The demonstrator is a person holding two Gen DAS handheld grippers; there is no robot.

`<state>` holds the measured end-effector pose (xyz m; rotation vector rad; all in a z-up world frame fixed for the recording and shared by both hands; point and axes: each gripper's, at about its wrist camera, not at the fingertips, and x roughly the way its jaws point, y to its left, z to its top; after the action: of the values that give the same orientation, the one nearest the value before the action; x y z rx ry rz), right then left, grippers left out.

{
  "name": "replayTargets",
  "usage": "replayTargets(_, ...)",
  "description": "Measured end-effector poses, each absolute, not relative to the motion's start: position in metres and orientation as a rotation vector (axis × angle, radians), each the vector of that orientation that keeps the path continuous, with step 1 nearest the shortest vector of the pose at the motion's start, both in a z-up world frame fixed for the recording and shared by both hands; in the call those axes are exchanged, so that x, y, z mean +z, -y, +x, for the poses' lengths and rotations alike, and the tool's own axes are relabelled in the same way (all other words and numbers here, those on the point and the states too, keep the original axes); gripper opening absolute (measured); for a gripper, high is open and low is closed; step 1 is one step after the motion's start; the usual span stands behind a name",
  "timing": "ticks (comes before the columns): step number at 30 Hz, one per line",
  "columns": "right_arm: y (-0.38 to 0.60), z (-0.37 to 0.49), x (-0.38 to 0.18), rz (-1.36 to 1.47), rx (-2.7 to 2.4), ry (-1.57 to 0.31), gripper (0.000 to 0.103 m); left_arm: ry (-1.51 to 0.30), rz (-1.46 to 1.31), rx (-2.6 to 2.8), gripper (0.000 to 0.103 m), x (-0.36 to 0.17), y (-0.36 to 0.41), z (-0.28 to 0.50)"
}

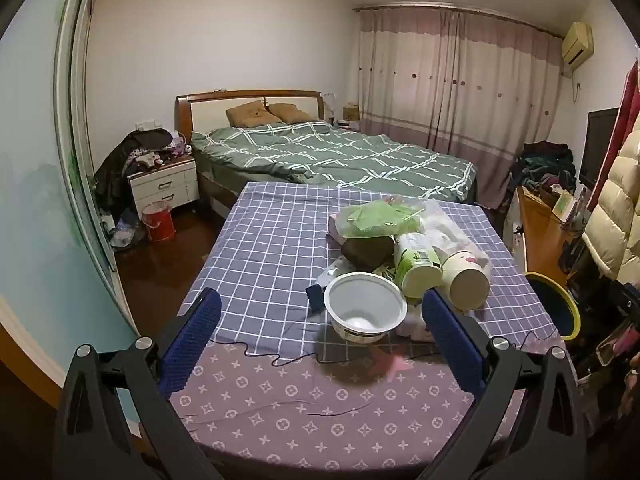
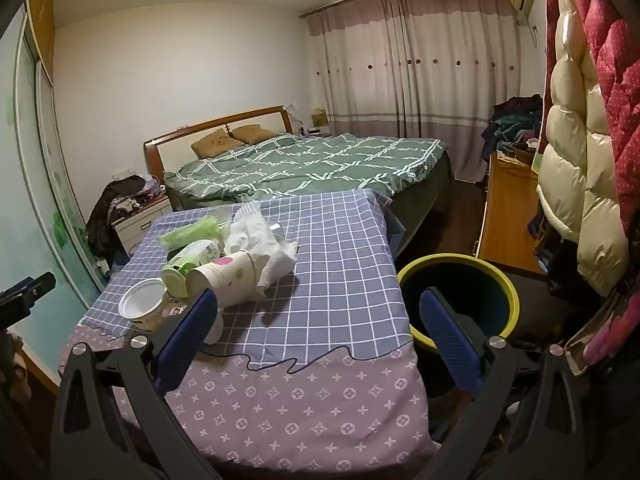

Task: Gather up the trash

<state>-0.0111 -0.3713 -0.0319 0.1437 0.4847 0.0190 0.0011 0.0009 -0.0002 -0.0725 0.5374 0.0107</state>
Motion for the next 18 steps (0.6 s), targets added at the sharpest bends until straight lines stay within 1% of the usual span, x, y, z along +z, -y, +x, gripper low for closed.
replayTargets(2, 0.371, -0.013, -0.032, 0.139, 0.022, -0.465, 0.097, -0.519, -0.070, 0.009, 0.099, 0.000, -0.001, 0.000)
replayTargets(18, 0.363, -0.003, -0.037, 0.142, 0.029, -0.493, 0.097, -0.543, -0.067, 0.005, 0.099, -0.006, 0.003, 0.003)
